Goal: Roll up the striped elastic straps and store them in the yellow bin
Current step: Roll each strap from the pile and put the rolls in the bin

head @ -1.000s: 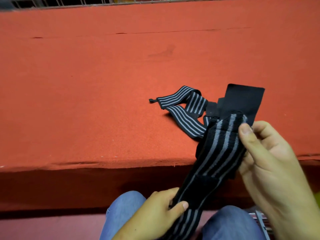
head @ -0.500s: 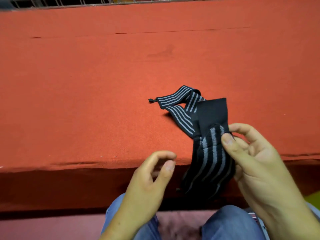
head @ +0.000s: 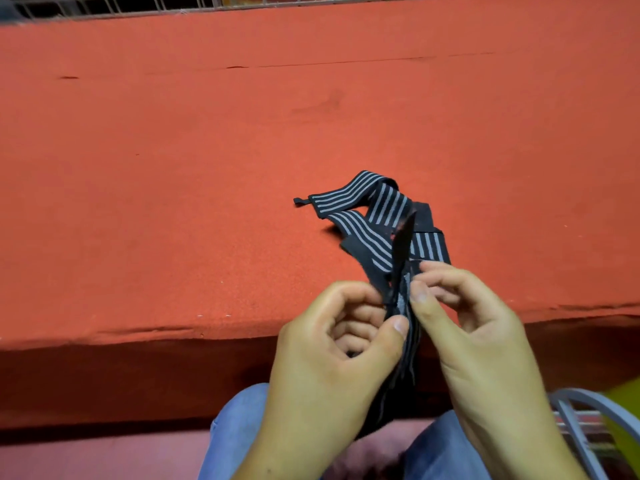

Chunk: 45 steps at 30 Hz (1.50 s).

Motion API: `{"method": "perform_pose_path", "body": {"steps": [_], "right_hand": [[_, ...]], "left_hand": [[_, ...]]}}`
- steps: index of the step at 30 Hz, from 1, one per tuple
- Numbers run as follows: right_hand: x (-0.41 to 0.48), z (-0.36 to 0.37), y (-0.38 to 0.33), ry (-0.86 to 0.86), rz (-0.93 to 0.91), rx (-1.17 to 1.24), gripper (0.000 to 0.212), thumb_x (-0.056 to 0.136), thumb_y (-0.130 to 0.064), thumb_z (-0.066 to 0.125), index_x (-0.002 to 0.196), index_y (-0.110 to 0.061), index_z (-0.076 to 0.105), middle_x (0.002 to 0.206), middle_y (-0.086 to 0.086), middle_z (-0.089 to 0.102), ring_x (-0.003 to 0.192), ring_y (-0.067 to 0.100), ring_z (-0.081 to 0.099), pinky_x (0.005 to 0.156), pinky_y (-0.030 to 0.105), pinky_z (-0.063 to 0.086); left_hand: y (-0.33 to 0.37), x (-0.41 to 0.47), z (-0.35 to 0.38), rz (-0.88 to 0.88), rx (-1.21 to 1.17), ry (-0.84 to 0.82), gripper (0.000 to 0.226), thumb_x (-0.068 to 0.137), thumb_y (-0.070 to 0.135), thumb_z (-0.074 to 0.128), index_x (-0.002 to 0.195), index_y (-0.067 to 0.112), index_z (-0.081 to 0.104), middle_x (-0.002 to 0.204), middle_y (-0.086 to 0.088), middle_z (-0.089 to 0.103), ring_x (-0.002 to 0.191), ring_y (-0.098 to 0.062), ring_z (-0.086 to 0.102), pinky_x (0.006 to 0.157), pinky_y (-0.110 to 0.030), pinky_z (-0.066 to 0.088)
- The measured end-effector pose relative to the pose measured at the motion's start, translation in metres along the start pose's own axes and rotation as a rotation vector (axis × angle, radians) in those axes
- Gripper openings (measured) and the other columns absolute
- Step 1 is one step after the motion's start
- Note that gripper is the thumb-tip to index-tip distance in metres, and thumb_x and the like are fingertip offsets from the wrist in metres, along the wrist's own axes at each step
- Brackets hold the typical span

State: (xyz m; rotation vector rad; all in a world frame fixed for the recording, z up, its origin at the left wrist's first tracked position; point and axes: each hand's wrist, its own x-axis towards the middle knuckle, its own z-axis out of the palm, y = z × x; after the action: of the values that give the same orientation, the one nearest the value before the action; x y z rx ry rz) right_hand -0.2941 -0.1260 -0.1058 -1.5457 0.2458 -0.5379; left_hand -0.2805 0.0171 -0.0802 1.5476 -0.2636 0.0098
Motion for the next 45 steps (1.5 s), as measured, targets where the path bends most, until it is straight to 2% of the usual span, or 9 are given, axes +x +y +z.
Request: {"method": "perform_pose_path", "body": {"steps": [6, 11, 14, 17, 20, 23, 26, 30, 45], "right_hand": [[-0.018, 0.01, -0.005, -0.285, 0.156, 0.221, 0.046, 0.089, -0.058, 0.073, 0.124, -0.028, 0.077, 0.121, 0.004, 0.079, 0.12, 0.023, 0.073, 0.106, 0.041, 0.055], [-0.016, 0.007, -0.009, -0.308, 0.161, 0.194, 0.029, 0.094, -0.025, 0.064, 0.118, -0.03, 0.078, 0.113, 0.006, 0.081, 0.112, 0.024, 0.076, 0.102, 0.042, 0.058], [-0.017, 0.007, -0.012, -0.341, 0.161, 0.188, 0.03, 0.094, -0.024, 0.06, 0.114, -0.032, 0.08, 0.109, 0.004, 0.082, 0.107, 0.018, 0.078, 0.089, 0.025, 0.06], [-0.018, 0.007, -0.009, -0.34, 0.191, 0.174, 0.028, 0.096, -0.027, 0.059, 0.113, -0.027, 0.081, 0.106, 0.006, 0.083, 0.103, 0.02, 0.079, 0.086, 0.028, 0.061], [-0.02, 0.005, -0.007, -0.335, 0.224, 0.192, 0.027, 0.097, -0.027, 0.058, 0.109, -0.021, 0.082, 0.103, 0.012, 0.082, 0.102, 0.028, 0.079, 0.087, 0.037, 0.063], [-0.021, 0.004, -0.005, -0.357, 0.228, 0.186, 0.026, 0.098, -0.028, 0.059, 0.109, -0.021, 0.081, 0.103, 0.013, 0.082, 0.103, 0.031, 0.079, 0.093, 0.048, 0.062], [-0.022, 0.005, -0.004, -0.38, 0.238, 0.182, 0.026, 0.099, -0.027, 0.059, 0.113, -0.021, 0.081, 0.106, 0.015, 0.081, 0.106, 0.035, 0.077, 0.098, 0.055, 0.06], [-0.022, 0.005, -0.005, -0.398, 0.264, 0.209, 0.027, 0.098, -0.027, 0.06, 0.114, -0.024, 0.08, 0.108, 0.014, 0.081, 0.107, 0.033, 0.077, 0.098, 0.052, 0.06], [-0.025, 0.003, 0.004, -0.392, 0.297, 0.193, 0.035, 0.096, -0.04, 0.067, 0.111, -0.009, 0.078, 0.103, 0.034, 0.074, 0.105, 0.057, 0.07, 0.091, 0.075, 0.049]], "left_hand": [[-0.003, -0.001, -0.005, 0.043, 0.132, -0.084, 0.033, 0.092, -0.001, 0.072, 0.109, 0.028, 0.076, 0.102, 0.011, 0.079, 0.098, -0.008, 0.075, 0.089, -0.025, 0.058], [0.003, -0.005, -0.009, -0.007, 0.087, -0.105, 0.043, 0.096, -0.006, 0.064, 0.113, 0.032, 0.073, 0.105, 0.011, 0.079, 0.103, -0.006, 0.074, 0.087, -0.016, 0.055], [0.004, -0.004, -0.011, 0.001, 0.032, -0.033, 0.037, 0.088, 0.008, 0.074, 0.111, 0.037, 0.073, 0.097, 0.004, 0.079, 0.084, -0.009, 0.074, 0.076, -0.025, 0.059], [0.007, 0.0, -0.018, 0.08, 0.096, 0.071, 0.039, 0.08, 0.019, 0.077, 0.109, 0.044, 0.071, 0.093, 0.006, 0.072, 0.069, -0.009, 0.062, 0.064, -0.026, 0.055], [0.005, 0.008, -0.031, 0.139, 0.323, 0.086, 0.053, 0.076, 0.037, 0.081, 0.123, 0.052, 0.061, 0.112, 0.015, 0.064, 0.093, -0.009, 0.062, 0.074, -0.023, 0.051], [0.003, 0.018, -0.035, -0.043, 0.251, -0.08, 0.069, 0.073, 0.049, 0.083, 0.135, 0.048, 0.052, 0.128, 0.019, 0.067, 0.118, -0.005, 0.064, 0.093, -0.03, 0.052], [0.007, 0.022, -0.028, -0.154, 0.047, -0.236, 0.043, 0.086, 0.024, 0.083, 0.125, 0.026, 0.065, 0.109, 0.004, 0.079, 0.101, -0.009, 0.074, 0.088, -0.031, 0.055], [0.012, 0.023, -0.02, -0.148, -0.053, -0.157, 0.011, 0.086, 0.012, 0.079, 0.096, 0.016, 0.075, 0.09, -0.006, 0.08, 0.079, -0.016, 0.075, 0.069, -0.028, 0.06], [0.01, 0.027, -0.013, -0.212, -0.139, -0.004, 0.011, 0.091, 0.019, 0.073, 0.085, 0.011, 0.076, 0.085, -0.015, 0.079, 0.074, -0.023, 0.075, 0.067, -0.032, 0.061]]}}
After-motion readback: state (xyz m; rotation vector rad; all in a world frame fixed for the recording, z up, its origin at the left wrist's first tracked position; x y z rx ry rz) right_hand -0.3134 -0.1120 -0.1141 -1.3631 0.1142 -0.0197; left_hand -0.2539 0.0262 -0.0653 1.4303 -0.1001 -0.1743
